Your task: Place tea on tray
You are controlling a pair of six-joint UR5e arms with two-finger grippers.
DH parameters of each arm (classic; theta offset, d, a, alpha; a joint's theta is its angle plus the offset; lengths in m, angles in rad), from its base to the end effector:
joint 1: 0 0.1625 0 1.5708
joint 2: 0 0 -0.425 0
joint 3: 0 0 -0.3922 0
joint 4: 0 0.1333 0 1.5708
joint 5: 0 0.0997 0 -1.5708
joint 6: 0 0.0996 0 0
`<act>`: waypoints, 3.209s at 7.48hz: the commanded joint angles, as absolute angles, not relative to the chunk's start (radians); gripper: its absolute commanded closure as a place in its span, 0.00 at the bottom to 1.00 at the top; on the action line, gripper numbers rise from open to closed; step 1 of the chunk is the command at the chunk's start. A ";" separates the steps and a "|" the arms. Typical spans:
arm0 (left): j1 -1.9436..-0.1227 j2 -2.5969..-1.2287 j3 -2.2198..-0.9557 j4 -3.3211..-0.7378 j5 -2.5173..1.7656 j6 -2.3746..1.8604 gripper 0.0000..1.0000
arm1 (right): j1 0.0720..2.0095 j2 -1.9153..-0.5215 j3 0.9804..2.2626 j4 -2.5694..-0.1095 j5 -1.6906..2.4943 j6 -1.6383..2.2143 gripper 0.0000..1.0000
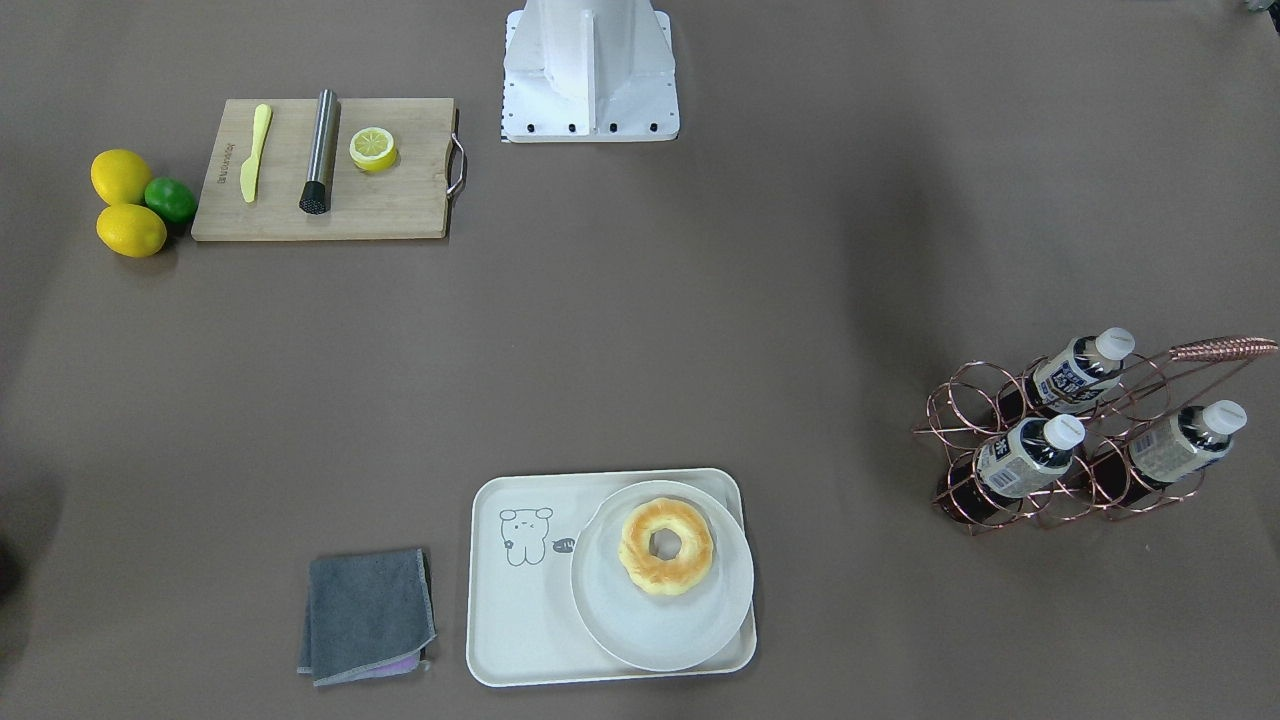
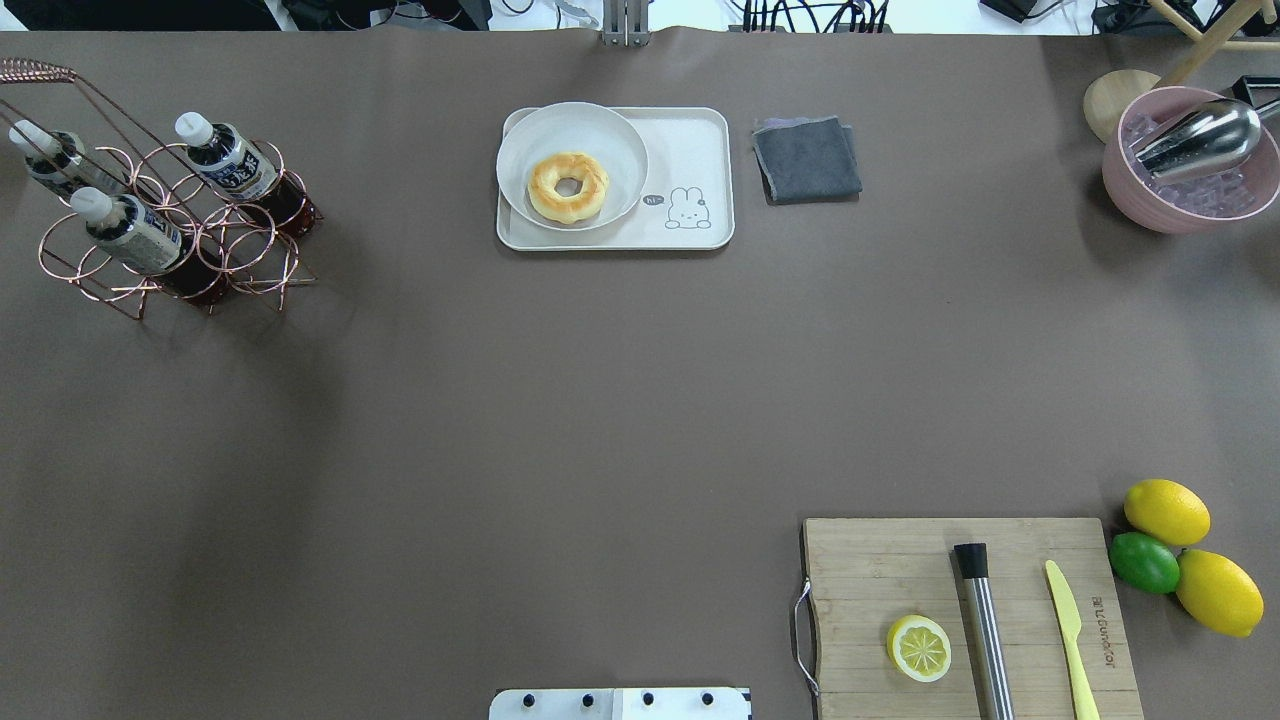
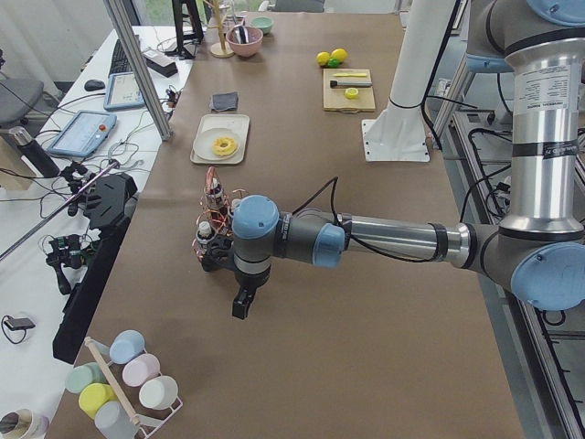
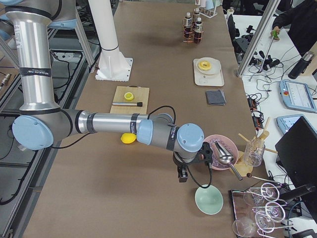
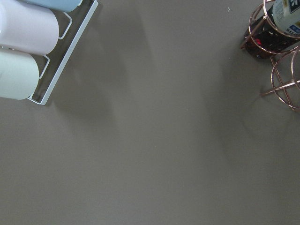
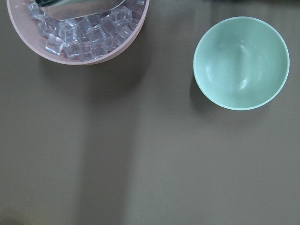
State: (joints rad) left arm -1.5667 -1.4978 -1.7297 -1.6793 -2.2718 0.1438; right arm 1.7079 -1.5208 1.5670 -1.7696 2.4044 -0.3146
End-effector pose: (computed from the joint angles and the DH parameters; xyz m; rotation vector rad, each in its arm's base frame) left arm -0.0671 -0.4726 0.6081 0.2351 0.6852 0.2095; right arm 0.1275 -0.4885 0.6502 0.0463 -0.8432 -0.1032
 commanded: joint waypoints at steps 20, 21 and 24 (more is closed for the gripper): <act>-1.488 -1.588 -1.788 -1.718 -2.343 -0.256 0.02 | 1.709 -1.522 1.609 -1.767 2.373 -0.293 0.00; -1.453 -1.554 -1.875 -1.720 -2.348 -0.271 0.02 | 1.709 -1.516 1.609 -1.767 2.353 -0.293 0.00; -1.421 -1.533 -1.988 -1.772 -2.327 -0.181 0.02 | 1.715 -1.522 1.615 -1.767 2.352 -0.293 0.00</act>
State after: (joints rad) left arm -1.4385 -1.5505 -1.9349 -1.7410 -2.3369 -0.2310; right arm 1.7114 -1.5172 1.6111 -1.7672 2.3540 -0.2930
